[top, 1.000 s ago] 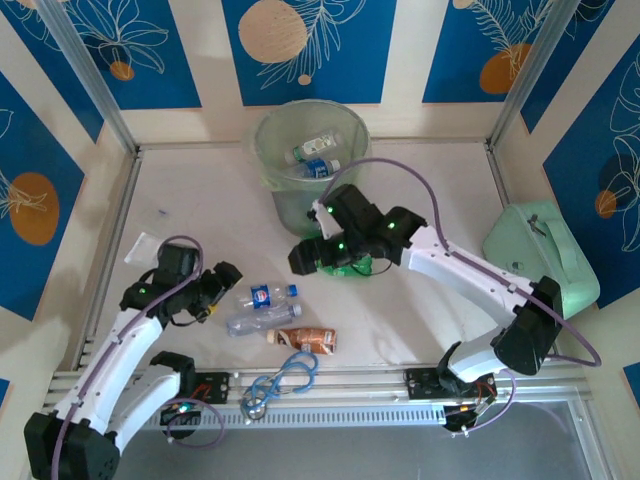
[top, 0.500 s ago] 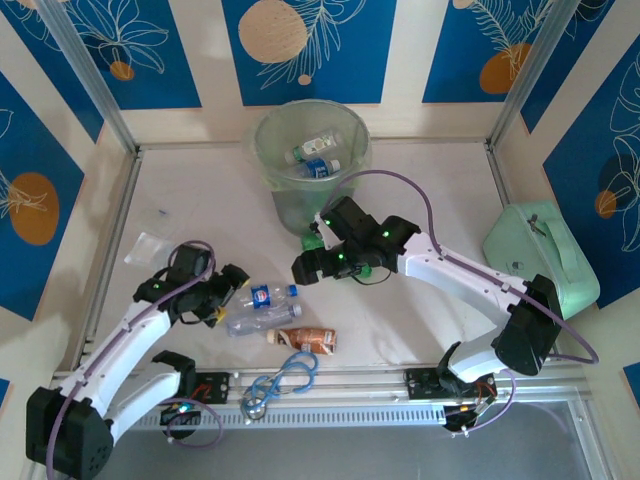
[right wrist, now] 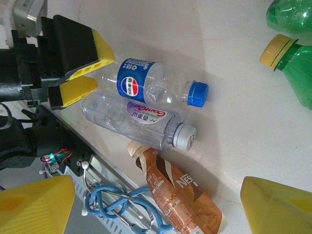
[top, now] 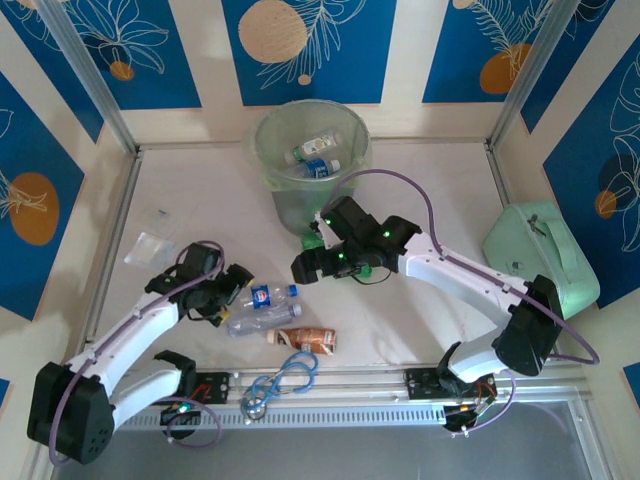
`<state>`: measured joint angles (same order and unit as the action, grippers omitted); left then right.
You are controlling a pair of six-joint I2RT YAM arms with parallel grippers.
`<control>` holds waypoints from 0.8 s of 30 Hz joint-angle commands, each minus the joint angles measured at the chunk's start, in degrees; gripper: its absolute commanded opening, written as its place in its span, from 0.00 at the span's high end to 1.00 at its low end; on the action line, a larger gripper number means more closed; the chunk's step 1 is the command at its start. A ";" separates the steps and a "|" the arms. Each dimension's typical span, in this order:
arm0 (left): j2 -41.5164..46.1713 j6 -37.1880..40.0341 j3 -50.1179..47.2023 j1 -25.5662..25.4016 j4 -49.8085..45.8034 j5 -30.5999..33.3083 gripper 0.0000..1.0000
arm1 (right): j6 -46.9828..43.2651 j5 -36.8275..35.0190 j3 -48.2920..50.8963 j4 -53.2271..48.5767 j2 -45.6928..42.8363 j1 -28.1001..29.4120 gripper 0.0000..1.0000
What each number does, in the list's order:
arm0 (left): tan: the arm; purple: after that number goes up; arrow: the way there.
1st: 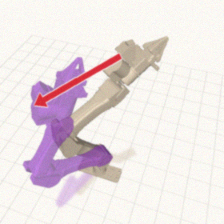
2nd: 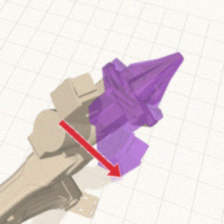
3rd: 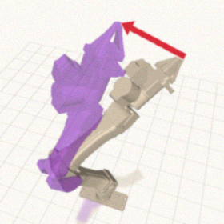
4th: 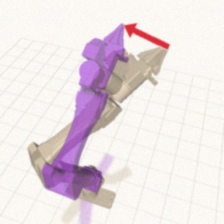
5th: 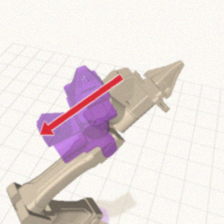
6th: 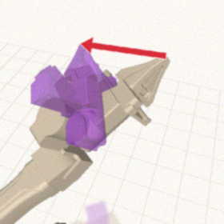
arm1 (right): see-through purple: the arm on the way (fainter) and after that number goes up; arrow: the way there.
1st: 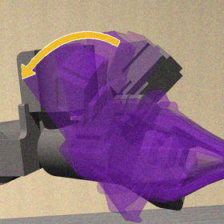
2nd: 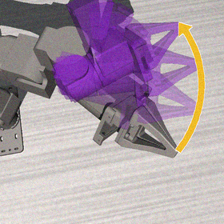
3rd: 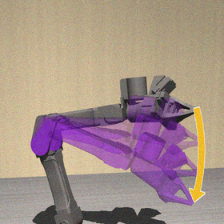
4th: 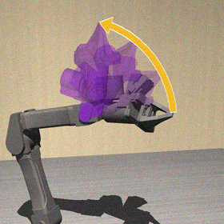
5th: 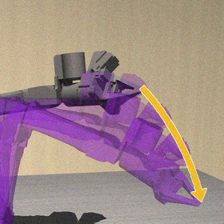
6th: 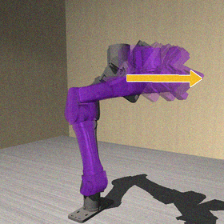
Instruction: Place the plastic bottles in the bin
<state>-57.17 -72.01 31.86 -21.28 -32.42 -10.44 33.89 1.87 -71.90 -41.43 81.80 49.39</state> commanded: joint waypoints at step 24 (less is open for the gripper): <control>-7.21 -6.28 2.37 -4.87 9.82 3.36 0.08 | 1.35 -0.11 0.00 0.46 -1.47 0.35 0.09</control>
<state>-63.44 -77.93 31.73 -25.65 -23.46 -9.21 34.57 1.87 -71.90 -41.12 81.21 49.39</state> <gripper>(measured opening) 0.925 0.914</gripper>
